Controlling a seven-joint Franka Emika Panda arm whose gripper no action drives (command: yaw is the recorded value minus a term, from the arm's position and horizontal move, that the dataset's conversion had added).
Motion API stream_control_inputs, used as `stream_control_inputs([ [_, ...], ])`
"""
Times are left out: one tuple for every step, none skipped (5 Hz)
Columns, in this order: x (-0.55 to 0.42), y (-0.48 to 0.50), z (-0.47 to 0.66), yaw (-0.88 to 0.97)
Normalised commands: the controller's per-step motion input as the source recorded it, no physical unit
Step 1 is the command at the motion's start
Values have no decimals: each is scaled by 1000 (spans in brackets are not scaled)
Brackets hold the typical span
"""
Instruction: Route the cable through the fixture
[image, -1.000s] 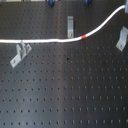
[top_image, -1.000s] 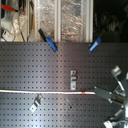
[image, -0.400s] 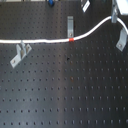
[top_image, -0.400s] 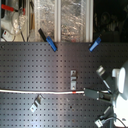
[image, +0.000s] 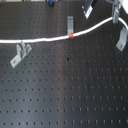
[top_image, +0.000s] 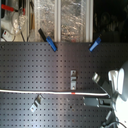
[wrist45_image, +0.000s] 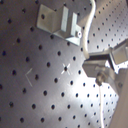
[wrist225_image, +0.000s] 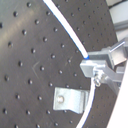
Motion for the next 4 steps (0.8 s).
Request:
stream_control_inputs([
  [137,190,193,-514],
  [42,74,245,-588],
  [-158,250,2,-200],
  [-148,300,203,-429],
])
